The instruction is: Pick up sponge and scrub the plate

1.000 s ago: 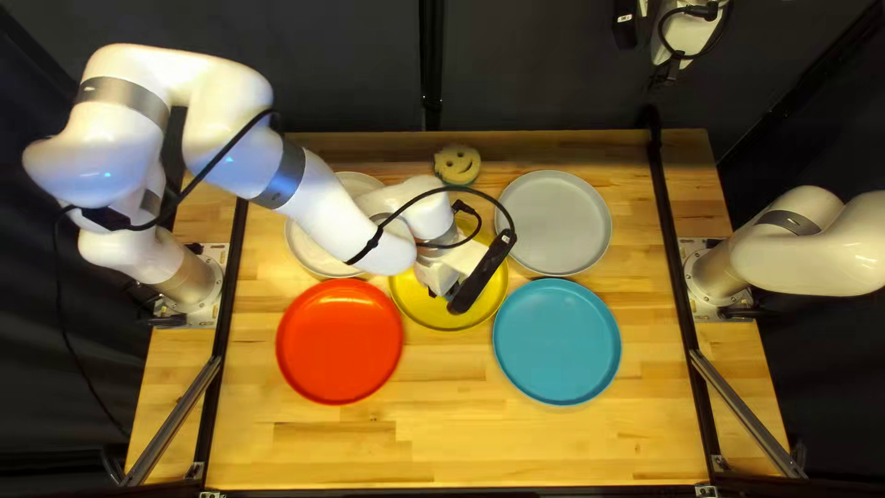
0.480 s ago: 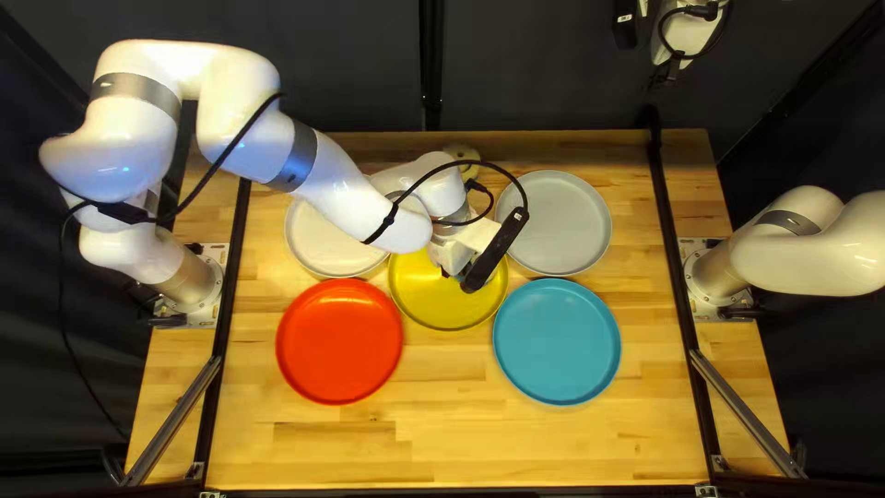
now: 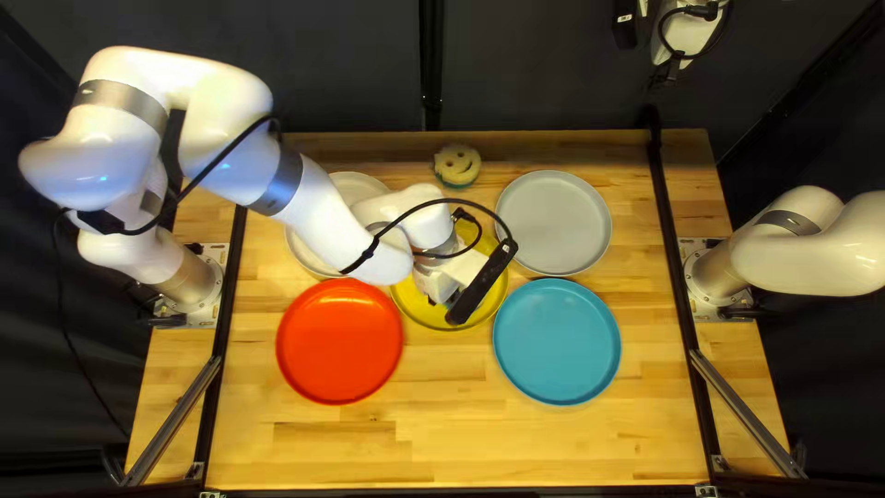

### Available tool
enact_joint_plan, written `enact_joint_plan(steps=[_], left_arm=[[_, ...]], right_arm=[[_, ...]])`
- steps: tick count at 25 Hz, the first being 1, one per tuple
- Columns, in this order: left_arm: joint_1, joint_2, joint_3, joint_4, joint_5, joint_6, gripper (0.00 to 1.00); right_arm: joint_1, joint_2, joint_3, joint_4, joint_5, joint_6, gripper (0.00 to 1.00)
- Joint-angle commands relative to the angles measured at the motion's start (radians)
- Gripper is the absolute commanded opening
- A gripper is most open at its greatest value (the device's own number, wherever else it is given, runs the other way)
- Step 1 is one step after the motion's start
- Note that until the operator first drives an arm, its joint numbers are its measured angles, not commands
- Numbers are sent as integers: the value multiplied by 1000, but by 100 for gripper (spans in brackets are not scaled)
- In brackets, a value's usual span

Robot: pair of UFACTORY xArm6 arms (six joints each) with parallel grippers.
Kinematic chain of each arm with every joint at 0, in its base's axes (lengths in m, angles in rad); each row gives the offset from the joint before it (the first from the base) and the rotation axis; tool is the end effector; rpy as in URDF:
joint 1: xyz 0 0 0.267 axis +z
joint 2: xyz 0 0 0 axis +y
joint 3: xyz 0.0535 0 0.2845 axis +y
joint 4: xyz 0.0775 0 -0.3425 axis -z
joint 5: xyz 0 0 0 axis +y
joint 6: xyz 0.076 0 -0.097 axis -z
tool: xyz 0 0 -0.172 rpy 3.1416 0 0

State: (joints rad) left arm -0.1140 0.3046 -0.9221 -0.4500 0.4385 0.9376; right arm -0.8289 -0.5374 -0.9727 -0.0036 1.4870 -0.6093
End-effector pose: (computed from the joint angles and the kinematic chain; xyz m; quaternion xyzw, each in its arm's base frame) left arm 0.5186 -0.0793 0.0394 0.9365 -0.3206 0.1248 0.0681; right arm 0.2217 -0.2432 0.3282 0.9939 -0.1094 0.0075 0.0090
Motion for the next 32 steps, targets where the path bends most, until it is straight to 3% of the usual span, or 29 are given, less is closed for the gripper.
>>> enact_joint_plan(steps=[1,11,25,32], left_arm=[[-20,-22,34,1,-17,-26,0],[32,-35,42,0,1,7,0],[164,35,-76,-23,85,144,0],[183,41,-74,-41,91,175,0]], right_arm=[[0,0,0,0,0,0,100],[0,0,0,0,0,0,100],[0,0,0,0,0,0,100],[0,0,0,0,0,0,100]])
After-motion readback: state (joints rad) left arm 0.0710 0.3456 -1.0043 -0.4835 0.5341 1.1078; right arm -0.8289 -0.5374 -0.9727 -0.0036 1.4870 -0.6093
